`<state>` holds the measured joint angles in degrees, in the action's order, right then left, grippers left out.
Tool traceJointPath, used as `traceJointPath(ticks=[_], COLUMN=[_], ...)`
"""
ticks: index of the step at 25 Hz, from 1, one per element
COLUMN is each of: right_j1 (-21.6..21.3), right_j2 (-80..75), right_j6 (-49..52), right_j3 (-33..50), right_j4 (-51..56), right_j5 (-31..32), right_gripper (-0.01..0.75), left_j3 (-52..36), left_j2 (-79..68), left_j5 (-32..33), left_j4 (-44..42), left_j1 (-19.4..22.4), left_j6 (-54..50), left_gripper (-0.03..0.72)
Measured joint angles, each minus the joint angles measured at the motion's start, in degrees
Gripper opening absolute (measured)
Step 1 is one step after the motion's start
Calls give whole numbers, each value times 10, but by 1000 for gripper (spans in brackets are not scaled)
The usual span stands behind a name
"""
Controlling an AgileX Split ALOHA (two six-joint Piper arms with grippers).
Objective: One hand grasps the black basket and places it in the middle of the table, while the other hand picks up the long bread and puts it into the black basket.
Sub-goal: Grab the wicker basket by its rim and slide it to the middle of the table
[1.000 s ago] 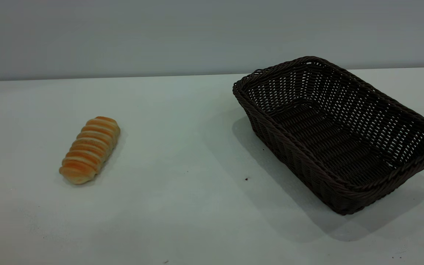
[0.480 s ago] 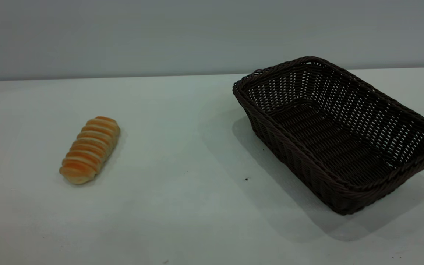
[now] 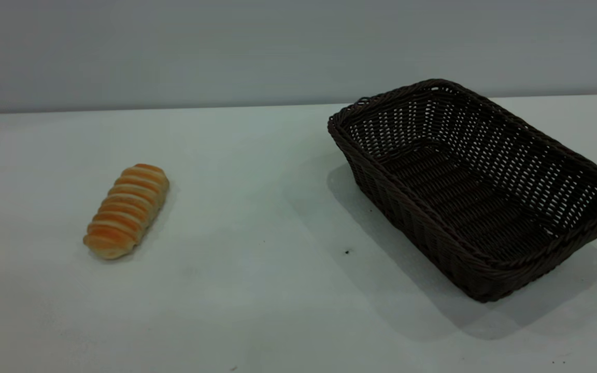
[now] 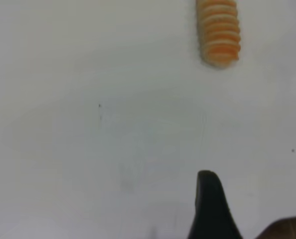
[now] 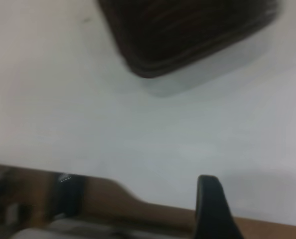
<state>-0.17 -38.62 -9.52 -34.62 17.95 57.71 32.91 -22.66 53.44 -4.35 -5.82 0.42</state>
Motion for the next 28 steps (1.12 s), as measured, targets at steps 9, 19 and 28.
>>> traceJointPath(ticks=[9,19,28], right_j1=[0,0,0], right_j2=[-275,-458,-555], right_j6=[-3,4,3], right_j3=[-1,-4,-5], right_j4=[102,215,303], right_j5=[-187,-316,-401], right_gripper=[483,483,483], left_j3=[0,1,1], left_j2=[-28,-28,-28], left_j5=[-61,-61,-61], left_j4=[0,-1,-1], left_j1=[0,0,0], left_j6=[-4,-4,-4], left_gripper=[508,508,508])
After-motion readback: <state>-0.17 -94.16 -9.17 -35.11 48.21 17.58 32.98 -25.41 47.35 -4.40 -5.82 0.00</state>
